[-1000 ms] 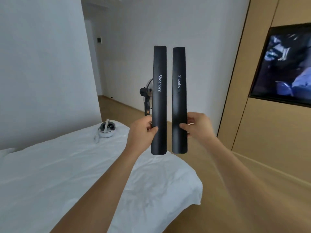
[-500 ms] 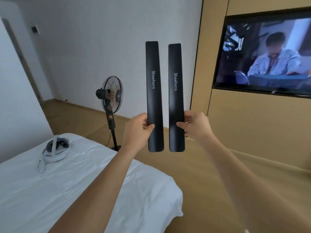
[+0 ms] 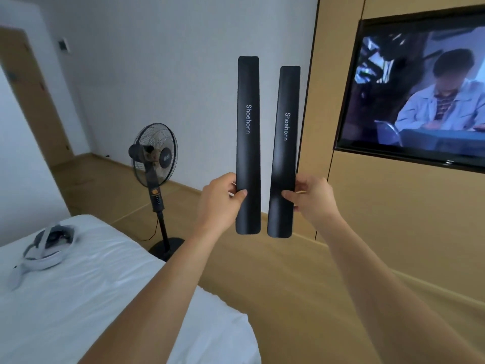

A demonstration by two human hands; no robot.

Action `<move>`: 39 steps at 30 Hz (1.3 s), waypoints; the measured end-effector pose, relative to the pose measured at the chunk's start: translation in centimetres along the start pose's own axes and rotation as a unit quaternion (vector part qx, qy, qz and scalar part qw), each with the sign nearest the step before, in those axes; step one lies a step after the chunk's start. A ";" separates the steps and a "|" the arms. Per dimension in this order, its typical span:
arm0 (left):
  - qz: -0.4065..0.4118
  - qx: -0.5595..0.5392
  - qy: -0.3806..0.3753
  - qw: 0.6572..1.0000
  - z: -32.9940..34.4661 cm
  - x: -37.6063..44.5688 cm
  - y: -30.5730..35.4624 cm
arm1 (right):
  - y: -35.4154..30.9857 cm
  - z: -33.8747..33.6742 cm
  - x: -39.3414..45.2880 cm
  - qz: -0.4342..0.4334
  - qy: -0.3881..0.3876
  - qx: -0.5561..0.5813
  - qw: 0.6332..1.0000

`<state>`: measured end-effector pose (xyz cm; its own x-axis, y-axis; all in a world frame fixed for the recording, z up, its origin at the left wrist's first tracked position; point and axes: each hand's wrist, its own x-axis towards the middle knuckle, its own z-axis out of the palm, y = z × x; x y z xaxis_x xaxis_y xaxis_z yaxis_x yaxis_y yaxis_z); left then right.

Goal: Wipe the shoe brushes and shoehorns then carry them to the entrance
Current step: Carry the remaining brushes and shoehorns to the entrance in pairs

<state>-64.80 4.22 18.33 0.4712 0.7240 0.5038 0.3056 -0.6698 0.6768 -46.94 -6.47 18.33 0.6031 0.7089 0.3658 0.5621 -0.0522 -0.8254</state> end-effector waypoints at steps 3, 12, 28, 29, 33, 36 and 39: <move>-0.014 0.000 0.018 1.000 3.3 3.1 1.0 | 2.3 -2.0 4.1 -0.011 -0.019 0.003 1.000; -0.020 0.013 0.039 0.999 10.7 10.9 1.0 | 8.6 -4.0 13.9 -0.018 -0.039 0.043 0.998; -0.028 -0.013 0.076 0.997 19.3 33.0 -8.9 | 15.2 1.5 38.2 -0.036 -0.070 0.026 0.997; -0.023 -0.009 0.079 0.997 19.7 34.6 -9.5 | 15.6 2.1 39.8 -0.039 -0.069 0.026 0.997; -0.032 -0.006 0.072 0.997 21.3 39.1 -11.6 | 16.9 4.7 45.2 -0.029 -0.080 0.058 0.995; -0.034 0.019 0.075 0.996 21.7 41.8 -13.4 | 17.7 6.9 49.4 -0.042 -0.097 0.075 0.992; -0.049 0.038 0.090 0.994 22.0 44.6 -15.6 | 18.5 9.7 53.4 -0.057 -0.111 0.108 0.986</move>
<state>-30.34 43.34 18.43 0.2828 0.8000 0.5292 0.4086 -0.5996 0.6881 -9.81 37.23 18.46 0.3899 0.8397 0.3781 0.4703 0.1714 -0.8657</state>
